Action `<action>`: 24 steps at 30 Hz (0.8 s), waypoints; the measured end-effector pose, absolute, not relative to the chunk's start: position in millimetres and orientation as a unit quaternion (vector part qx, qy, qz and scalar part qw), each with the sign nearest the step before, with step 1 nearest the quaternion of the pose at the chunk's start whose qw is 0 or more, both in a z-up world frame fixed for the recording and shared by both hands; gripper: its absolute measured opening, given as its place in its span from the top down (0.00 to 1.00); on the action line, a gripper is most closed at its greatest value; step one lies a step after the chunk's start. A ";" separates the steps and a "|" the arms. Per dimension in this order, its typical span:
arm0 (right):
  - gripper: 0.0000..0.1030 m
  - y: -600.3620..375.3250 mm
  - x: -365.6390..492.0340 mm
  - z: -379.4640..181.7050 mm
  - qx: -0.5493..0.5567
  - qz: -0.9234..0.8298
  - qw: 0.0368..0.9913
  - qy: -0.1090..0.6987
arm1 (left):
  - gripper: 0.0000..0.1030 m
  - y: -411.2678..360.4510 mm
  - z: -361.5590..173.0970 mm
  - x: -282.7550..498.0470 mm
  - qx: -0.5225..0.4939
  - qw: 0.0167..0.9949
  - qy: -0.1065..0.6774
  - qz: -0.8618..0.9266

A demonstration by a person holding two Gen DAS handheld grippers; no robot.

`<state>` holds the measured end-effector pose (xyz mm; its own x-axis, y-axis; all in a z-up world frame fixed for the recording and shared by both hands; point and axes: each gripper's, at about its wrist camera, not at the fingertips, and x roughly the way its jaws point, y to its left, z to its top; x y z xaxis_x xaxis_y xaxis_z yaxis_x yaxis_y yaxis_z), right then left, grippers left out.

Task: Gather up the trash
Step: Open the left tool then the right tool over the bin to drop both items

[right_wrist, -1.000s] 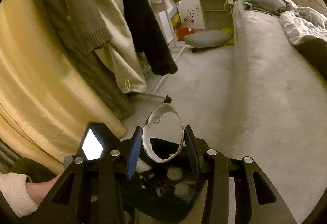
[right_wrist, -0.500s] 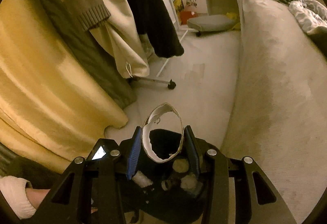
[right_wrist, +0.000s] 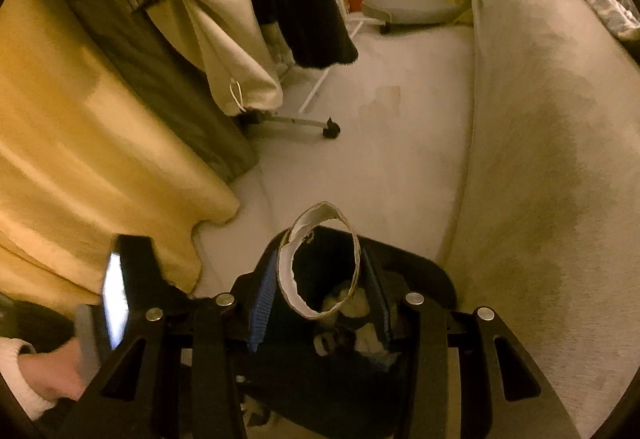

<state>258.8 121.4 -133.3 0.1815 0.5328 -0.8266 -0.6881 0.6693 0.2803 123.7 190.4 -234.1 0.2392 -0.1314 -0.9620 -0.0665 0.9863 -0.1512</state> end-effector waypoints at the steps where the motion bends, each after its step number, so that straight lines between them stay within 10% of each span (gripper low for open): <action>1: 0.58 124.2 259.0 -137.1 -0.081 0.398 0.763 0.503 | 0.22 191.4 -231.5 122.9 -0.079 0.785 0.614 -0.021; 24: 0.58 146.6 248.7 -241.8 -0.167 0.362 0.701 0.591 | 0.40 245.1 -121.4 110.9 -0.145 0.874 0.464 0.016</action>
<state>248.7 146.6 -241.8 0.0390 0.3106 -0.9497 -0.7044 0.6827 0.1944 110.9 245.1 -121.4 0.5694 -0.1058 -0.8152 -0.1628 0.9575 -0.2380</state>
